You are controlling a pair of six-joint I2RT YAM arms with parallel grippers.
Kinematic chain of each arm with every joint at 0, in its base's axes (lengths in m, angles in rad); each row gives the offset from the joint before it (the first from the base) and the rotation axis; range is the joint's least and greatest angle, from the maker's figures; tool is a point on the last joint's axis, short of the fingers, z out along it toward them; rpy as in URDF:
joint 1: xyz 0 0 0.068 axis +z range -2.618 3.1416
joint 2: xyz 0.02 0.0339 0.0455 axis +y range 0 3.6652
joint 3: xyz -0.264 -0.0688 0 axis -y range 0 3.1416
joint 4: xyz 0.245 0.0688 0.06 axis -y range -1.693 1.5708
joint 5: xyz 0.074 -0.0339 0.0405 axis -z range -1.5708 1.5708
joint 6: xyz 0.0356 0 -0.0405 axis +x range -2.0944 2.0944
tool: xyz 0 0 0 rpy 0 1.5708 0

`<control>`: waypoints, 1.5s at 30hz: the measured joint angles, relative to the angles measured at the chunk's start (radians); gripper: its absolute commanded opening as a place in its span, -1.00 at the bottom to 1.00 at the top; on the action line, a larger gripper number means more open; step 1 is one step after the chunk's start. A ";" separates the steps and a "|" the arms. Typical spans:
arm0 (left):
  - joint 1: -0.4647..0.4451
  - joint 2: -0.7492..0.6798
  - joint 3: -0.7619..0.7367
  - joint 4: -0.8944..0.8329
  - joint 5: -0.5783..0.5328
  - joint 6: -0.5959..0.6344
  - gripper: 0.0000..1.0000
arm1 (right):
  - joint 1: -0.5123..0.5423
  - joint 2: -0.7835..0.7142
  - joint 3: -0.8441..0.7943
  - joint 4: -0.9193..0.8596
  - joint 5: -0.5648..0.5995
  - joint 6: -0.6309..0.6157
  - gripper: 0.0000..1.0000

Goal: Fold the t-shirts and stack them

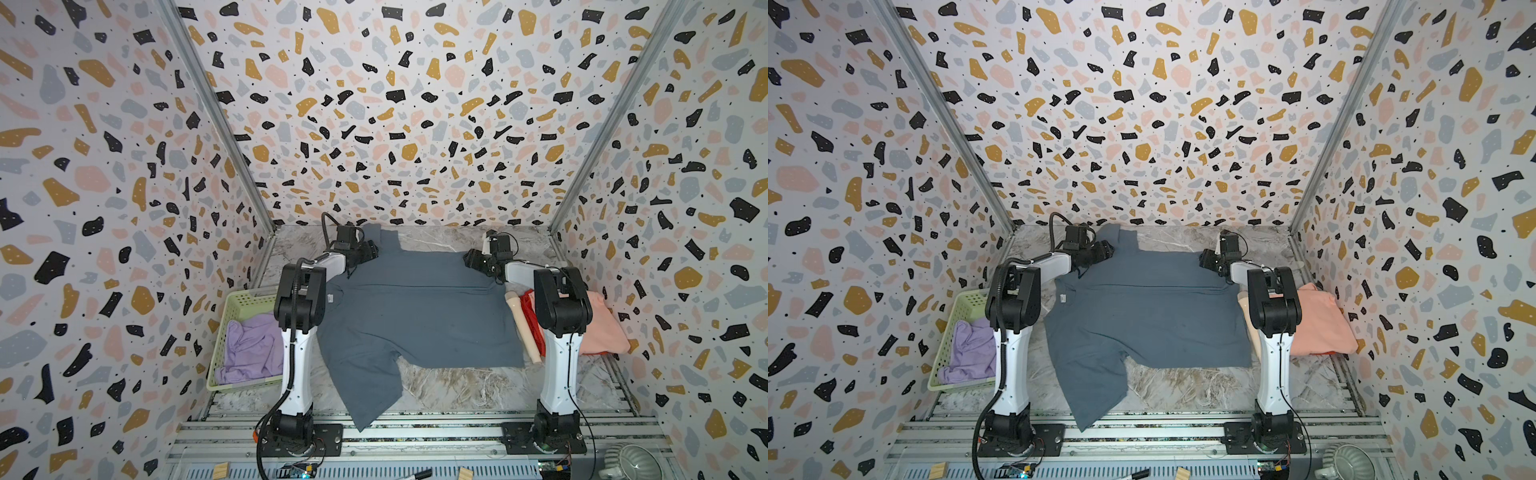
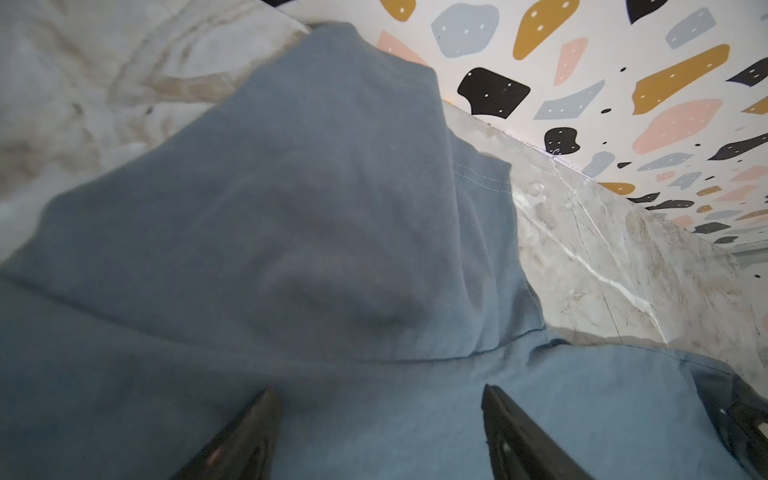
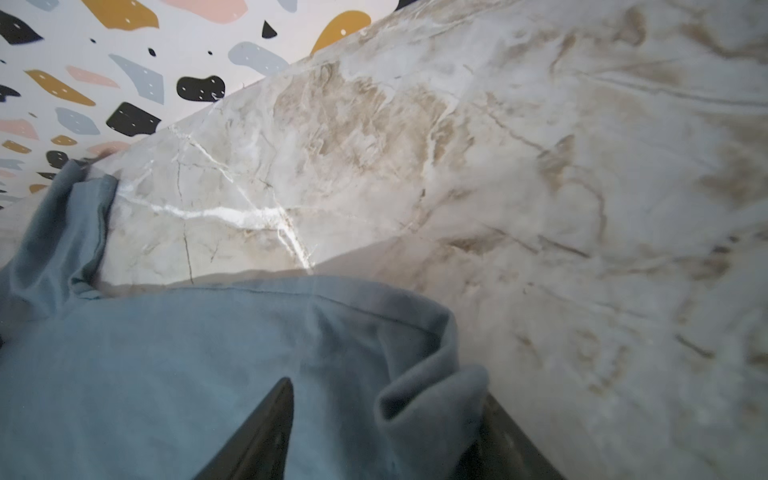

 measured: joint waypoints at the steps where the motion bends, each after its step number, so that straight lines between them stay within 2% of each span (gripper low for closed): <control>1: 0.000 -0.021 -0.036 0.011 -0.013 0.000 0.58 | 0.001 -0.010 -0.014 0.000 0.016 -0.002 0.28; 8: 0.000 -0.170 -0.258 0.036 -0.085 0.006 0.59 | -0.023 -0.110 -0.154 -0.002 0.052 -0.008 0.27; 15: 0.005 -0.230 -0.269 -0.074 -0.138 0.066 0.60 | -0.056 -0.153 -0.178 -0.061 0.060 -0.027 0.32; 18: 0.006 -0.228 -0.187 -0.140 -0.175 0.105 0.60 | -0.067 -0.170 -0.175 -0.066 0.060 -0.044 0.44; 20: 0.006 -0.199 -0.077 -0.181 -0.203 0.136 0.60 | -0.070 -0.173 -0.153 -0.067 0.061 -0.057 0.50; 25: 0.009 -0.023 0.269 -0.228 -0.256 0.190 0.60 | -0.075 -0.156 -0.028 -0.064 0.062 -0.084 0.57; 29: 0.016 0.124 0.428 -0.239 -0.274 0.214 0.60 | -0.075 -0.139 0.039 -0.024 0.042 -0.091 0.61; 34: 0.026 0.277 0.551 -0.246 -0.290 0.219 0.60 | -0.075 -0.098 0.045 0.025 0.011 -0.091 0.65; 37: 0.031 0.311 0.557 -0.238 -0.304 0.214 0.59 | -0.075 -0.061 0.045 0.030 0.009 -0.093 0.76; 41: 0.032 0.352 0.621 -0.226 -0.311 0.195 0.56 | -0.077 -0.016 0.061 0.023 0.005 -0.099 0.78; 45: 0.032 0.417 0.718 -0.225 -0.297 0.161 0.46 | -0.077 0.056 0.146 -0.004 -0.003 -0.104 0.77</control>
